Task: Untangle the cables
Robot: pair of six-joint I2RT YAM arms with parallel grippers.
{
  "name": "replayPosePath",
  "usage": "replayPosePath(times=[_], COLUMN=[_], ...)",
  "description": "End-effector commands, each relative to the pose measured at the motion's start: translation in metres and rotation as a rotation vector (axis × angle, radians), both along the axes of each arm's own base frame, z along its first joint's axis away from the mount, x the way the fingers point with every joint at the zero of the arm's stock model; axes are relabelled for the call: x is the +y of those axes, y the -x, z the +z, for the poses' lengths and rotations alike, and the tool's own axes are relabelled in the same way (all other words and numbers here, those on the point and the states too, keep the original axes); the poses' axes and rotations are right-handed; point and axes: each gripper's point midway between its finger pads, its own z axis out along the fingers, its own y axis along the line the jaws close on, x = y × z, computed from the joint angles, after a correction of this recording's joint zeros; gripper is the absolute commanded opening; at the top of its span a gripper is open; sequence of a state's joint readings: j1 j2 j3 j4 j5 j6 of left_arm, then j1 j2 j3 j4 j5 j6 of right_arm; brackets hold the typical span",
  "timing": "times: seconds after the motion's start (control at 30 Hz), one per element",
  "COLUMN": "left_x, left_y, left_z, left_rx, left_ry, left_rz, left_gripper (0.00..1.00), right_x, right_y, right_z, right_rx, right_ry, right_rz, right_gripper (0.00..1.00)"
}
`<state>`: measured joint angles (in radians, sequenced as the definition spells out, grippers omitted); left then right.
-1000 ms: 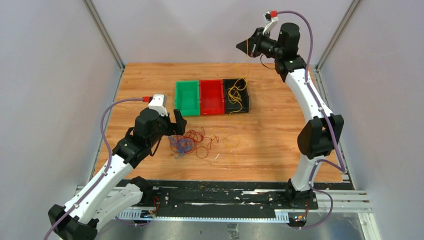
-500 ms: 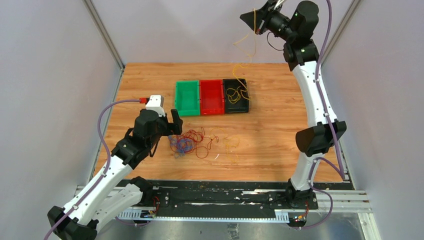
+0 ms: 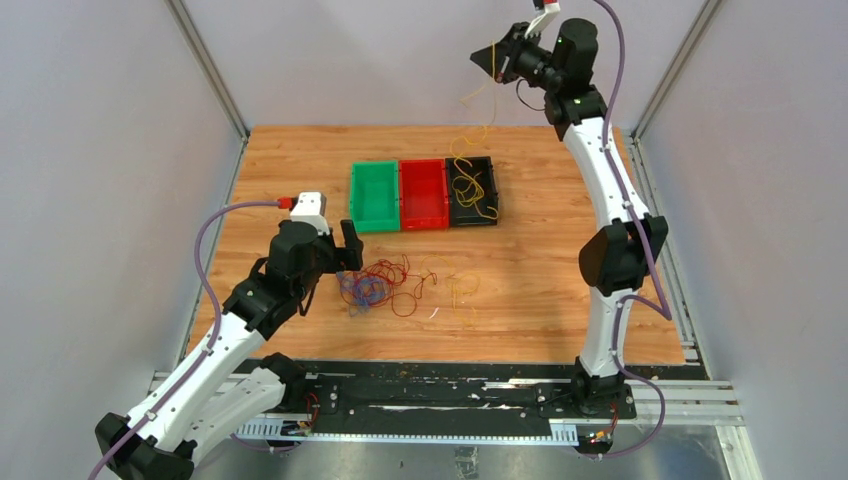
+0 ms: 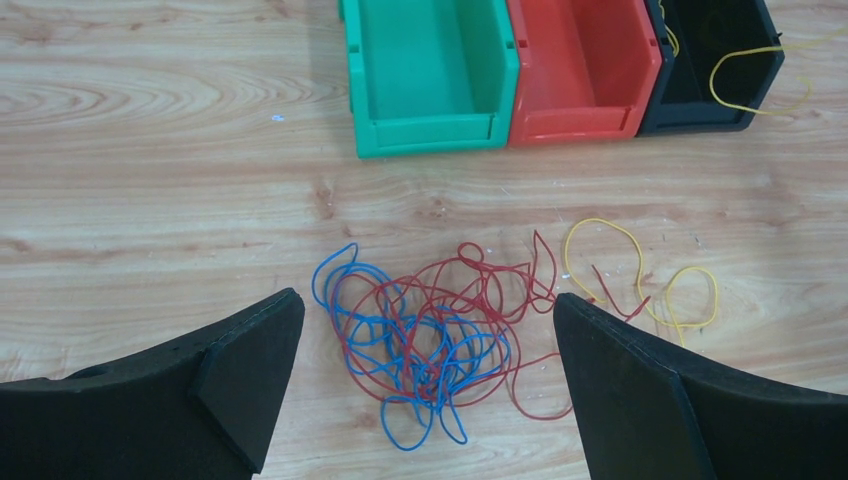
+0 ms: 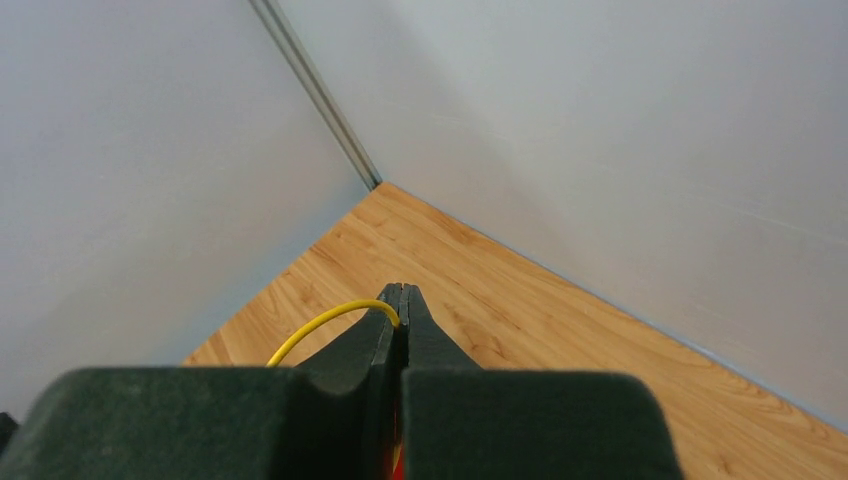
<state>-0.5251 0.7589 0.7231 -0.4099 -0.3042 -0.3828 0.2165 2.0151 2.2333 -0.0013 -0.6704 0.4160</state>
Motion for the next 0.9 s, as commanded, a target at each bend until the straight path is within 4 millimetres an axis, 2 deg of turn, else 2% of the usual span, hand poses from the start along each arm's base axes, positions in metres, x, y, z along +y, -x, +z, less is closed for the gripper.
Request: replayPosePath(times=[0.0, 0.27, 0.37, 0.53, 0.87], left_x=[0.006, 0.007, 0.007, 0.005, 0.002], left_y=[0.001, 0.002, 0.001, 0.001, 0.001], left_z=[-0.001, -0.001, -0.002, -0.006, -0.009], left_rx=[0.001, 0.000, 0.003, 0.015, 0.033], left_ry=[-0.006, -0.005, -0.006, -0.008, -0.008], left_rz=[0.032, 0.038, 0.036, 0.031, 0.022], left_gripper=[1.00, 1.00, 1.00, 1.00, 1.00], right_x=[-0.003, -0.010, -0.009, -0.004, -0.005], right_y=[-0.013, -0.031, -0.030, -0.019, -0.028], right_z=[0.015, -0.016, -0.030, -0.060, -0.125], right_rx=[-0.061, -0.060, -0.044, -0.007, 0.082], right_ry=[-0.002, 0.071, 0.092, 0.116, 0.194], right_rz=[-0.067, -0.128, -0.114, -0.077, -0.087], right_gripper=[0.00, 0.00, 0.00, 0.00, 0.00])
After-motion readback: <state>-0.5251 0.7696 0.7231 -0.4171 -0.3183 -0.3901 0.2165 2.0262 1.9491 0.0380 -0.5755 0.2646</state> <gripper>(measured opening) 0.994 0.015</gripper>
